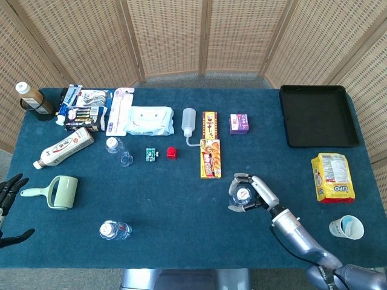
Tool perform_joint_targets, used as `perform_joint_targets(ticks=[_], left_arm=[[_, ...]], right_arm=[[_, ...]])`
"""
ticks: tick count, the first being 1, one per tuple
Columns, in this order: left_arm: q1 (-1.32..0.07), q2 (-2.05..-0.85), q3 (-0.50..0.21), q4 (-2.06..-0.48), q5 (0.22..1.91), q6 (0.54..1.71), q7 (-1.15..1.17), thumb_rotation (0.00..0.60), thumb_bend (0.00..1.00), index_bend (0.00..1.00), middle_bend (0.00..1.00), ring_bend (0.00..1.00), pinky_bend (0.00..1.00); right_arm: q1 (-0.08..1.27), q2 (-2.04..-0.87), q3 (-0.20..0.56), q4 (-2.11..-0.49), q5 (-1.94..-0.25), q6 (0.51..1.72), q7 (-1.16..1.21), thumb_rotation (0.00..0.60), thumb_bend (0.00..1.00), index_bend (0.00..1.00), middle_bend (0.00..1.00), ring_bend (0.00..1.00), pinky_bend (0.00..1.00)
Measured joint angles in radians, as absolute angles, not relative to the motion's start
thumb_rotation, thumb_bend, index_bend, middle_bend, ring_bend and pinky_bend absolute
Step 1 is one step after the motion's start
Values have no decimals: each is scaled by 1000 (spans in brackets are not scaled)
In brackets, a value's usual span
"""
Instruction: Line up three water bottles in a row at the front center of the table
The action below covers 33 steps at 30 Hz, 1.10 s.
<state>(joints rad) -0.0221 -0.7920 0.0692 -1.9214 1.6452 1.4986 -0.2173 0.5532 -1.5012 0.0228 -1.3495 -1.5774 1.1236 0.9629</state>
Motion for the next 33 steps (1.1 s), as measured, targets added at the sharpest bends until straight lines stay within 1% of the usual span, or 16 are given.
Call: perform_joint_targets(ticks=[9,15,20,23,25,28,30,33], left_arm=[[-23,-791,73,-1915,1652,1498,-223,600,40,0,0,0,0],[-27,-791,75,-1914,1654,1490,-224,600,39,0,0,0,0],[-27,-790,74,-1910,1649,1492,-234,600,39,0,0,0,0],[-29,-788,75,-1909,1650,1489,-239,600,39,0,0,0,0],[-29,-787,75,-1908,1652,1490,-241,600,39,0,0,0,0],[-27,-787,75,-1908,1651,1493,-242,600,40,0,0,0,0],[-28,-788,75,-1908,1650,1493,-242,600,41,0,0,0,0],[-27,-788,75,-1910,1649,1494,-241,600,39,0,0,0,0]], right_arm=[[571,-1514,43,-1401,-1572,1117,916,600,199,584,678,401,151],[602,-1544,58,-1416,-1558,1073,887,600,200,583,676,399,151],[606,-1557,54,-1415,-1555,1066,878,600,201,583,673,396,151],[605,-1564,51,-1403,-1551,1063,874,600,218,580,661,386,151],[605,-1562,47,-1401,-1556,1064,874,600,228,555,624,370,146],[605,-1555,37,-1398,-1571,1066,884,600,227,472,510,299,123],[607,-1549,28,-1394,-1585,1067,894,600,221,402,410,216,85],[613,-1539,14,-1389,-1606,1066,916,600,204,313,289,128,39]])
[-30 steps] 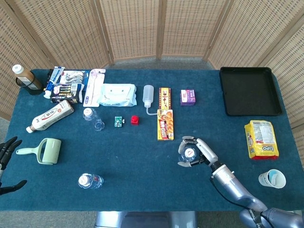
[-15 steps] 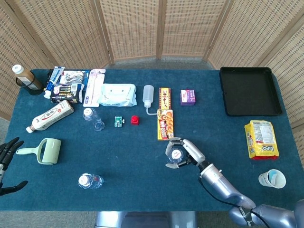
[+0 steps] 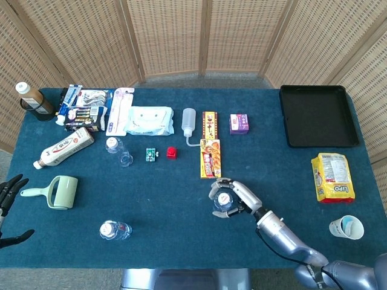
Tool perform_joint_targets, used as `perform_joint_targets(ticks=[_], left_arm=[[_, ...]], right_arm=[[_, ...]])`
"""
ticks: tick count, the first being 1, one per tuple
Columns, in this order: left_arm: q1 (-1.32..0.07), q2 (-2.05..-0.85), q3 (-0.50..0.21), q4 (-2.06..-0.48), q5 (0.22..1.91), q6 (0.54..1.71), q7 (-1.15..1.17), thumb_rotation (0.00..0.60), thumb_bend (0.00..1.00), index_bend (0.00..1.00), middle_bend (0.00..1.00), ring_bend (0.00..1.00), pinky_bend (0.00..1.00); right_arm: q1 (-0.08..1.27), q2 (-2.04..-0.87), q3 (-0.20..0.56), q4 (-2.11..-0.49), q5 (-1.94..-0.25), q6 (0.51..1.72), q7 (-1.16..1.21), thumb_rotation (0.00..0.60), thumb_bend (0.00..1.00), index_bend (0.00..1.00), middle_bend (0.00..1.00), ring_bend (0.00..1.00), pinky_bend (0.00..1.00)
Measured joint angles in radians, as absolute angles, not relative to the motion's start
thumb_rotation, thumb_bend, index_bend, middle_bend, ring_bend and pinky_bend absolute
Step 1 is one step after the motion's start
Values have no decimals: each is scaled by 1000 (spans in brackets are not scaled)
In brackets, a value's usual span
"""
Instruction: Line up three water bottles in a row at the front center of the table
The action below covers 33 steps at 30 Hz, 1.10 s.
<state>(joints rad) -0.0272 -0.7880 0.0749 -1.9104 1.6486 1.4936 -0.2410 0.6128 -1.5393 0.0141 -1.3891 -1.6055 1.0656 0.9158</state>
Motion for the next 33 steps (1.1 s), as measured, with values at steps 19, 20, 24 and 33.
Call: perform_joint_targets(ticks=[19,20,24,33], left_arm=[[-25,-791,79,-1910,1661,1500,-234,600,38,0,0,0,0],[-23,-790,80,-1909,1662,1505,-236,600,38,0,0,0,0],[-18,-790,82,-1905,1670,1515,-243,600,39,0,0,0,0],[-16,-787,82,-1905,1668,1520,-254,600,39,0,0,0,0]], right_arm=[[593,-1408,-19,-1477,-1663,1172,914,600,179,247,205,97,19],[589,-1392,-21,-1492,-1669,1184,920,600,178,246,204,96,19],[578,-1316,-33,-1545,-1705,1234,957,600,172,245,200,96,23],[553,-1166,-46,-1573,-1765,1364,1089,600,172,244,207,105,53]])
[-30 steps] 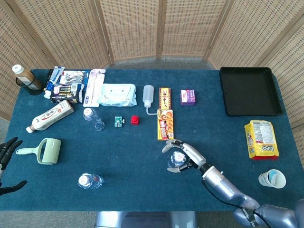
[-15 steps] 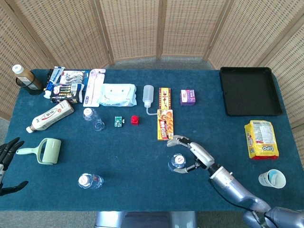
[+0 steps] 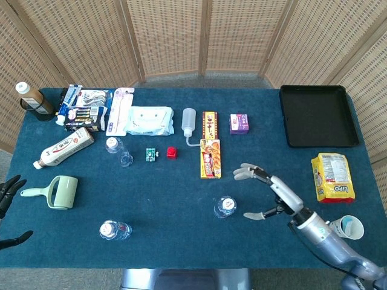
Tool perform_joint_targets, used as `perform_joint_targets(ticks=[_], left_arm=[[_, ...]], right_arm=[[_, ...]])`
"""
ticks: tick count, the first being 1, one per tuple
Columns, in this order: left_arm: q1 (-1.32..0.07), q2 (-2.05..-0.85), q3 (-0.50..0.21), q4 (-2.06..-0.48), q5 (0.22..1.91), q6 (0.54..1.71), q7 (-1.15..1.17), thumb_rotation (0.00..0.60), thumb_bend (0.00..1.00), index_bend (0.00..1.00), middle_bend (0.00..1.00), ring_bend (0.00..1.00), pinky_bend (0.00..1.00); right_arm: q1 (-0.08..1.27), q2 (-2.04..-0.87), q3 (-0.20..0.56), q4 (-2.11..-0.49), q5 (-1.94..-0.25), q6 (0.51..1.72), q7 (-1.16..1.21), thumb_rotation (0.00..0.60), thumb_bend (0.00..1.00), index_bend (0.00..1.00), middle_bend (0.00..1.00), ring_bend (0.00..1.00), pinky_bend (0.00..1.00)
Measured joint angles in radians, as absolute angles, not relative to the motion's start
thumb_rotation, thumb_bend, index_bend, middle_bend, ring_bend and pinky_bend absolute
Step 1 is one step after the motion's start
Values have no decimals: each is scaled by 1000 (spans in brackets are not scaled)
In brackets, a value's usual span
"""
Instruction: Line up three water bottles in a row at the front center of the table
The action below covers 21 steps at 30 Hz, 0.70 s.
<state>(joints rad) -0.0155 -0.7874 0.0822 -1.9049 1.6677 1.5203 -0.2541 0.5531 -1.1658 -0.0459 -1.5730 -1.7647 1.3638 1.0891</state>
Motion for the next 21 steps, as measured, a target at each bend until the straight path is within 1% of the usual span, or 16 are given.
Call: perform_joint_targets(ticks=[4,7,9,12,17,21], left_arm=[[-17,-790,86,-1906,1685,1517,-245,600,38,0,0,0,0],[-21,-793,94,-1902,1716,1512,-245,600,38,0,0,0,0],[-27,-792,102,-1897,1739,1504,-254,600,39,0,0,0,0],[-40,-797,107,-1879,1774,1497,-276,600,39,0,0,0,0],[-71,-823,108,-1802,1817,1491,-375,600,33,0,0,0,0],[-97,-857,118,-1706,1866,1493,-483,600,25,0,0,0,0]], right_arm=[[530,-1126,-46,-1557,-1758,1397,1089,600,145,247,210,115,65],[502,-1114,-44,-1546,-1728,1407,1006,600,87,248,203,104,70],[476,-1106,-44,-1543,-1703,1417,910,600,47,247,184,84,60],[428,-1094,-49,-1542,-1664,1434,742,600,14,239,159,63,38],[317,-1077,-65,-1565,-1599,1484,455,600,0,231,141,52,22],[232,-1068,-79,-1604,-1569,1532,302,600,0,230,141,52,13]])
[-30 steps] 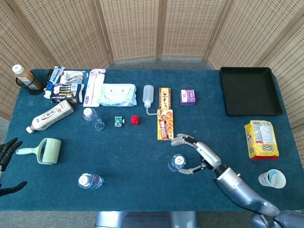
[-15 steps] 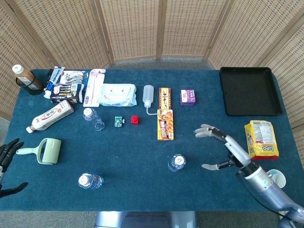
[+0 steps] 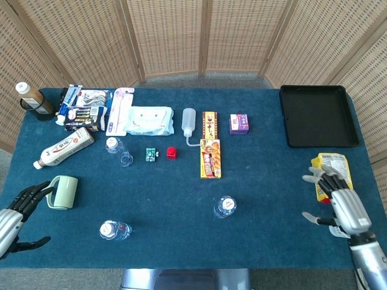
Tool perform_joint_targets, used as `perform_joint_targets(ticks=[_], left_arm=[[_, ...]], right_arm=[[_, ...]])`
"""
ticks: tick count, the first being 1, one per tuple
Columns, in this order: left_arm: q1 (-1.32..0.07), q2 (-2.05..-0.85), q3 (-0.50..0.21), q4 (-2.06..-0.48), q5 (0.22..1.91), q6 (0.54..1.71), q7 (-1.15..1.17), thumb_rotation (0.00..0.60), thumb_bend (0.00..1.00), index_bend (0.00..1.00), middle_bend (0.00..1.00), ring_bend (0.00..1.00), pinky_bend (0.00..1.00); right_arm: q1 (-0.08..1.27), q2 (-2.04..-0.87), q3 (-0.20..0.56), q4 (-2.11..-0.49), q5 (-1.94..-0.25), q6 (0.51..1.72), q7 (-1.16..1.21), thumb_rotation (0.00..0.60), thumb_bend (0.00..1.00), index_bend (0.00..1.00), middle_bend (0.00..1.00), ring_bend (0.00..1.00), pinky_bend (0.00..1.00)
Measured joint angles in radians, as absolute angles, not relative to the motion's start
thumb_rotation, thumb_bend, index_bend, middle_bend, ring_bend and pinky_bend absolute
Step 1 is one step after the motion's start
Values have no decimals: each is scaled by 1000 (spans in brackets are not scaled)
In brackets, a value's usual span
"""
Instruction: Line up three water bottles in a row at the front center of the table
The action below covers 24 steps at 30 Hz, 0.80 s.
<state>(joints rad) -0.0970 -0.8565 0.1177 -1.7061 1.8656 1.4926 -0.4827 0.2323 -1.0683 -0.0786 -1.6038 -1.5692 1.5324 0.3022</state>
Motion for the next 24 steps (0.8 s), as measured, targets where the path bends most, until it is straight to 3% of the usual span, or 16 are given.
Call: perform_joint_targets(ticks=[16,24], left_arm=[[-152,-1186,170,-1354,1963,1512,-687,600,22,0,0,0,0],[-194,-1347,194,-1287,1939,1420,-728,600,23,0,0,0,0]], right_arm=[[146,-1024,-71,-1654,-1613,1601,319,600,0,230,141,54,3],[139,-1014,-57,-1646,-1634,1598,366,600,0,230,141,54,1]])
